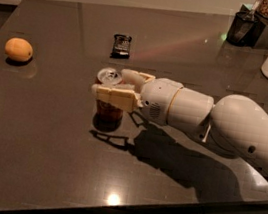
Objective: Place coke can upright
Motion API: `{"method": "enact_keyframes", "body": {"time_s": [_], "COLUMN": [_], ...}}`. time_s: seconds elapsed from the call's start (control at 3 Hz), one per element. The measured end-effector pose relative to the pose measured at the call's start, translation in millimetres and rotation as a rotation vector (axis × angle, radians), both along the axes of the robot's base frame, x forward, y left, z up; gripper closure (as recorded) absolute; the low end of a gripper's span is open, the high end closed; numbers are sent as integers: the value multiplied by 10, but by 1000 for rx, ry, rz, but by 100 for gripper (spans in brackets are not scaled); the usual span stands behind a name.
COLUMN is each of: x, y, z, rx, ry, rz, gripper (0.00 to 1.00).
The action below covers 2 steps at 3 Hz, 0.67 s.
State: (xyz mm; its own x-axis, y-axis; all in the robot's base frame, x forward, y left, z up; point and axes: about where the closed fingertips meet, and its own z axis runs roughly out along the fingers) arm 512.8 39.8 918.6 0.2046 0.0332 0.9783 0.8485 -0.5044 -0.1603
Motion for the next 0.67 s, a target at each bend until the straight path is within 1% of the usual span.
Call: {"method": "enact_keyframes", "body": {"time_s": [0.33,0.67], "x": [-4,-4], "y": [11,11], "z": [3,3], "rx": [2,2], "ry": [3,3], "rz": [1,1], "gripper": [0,0]}}
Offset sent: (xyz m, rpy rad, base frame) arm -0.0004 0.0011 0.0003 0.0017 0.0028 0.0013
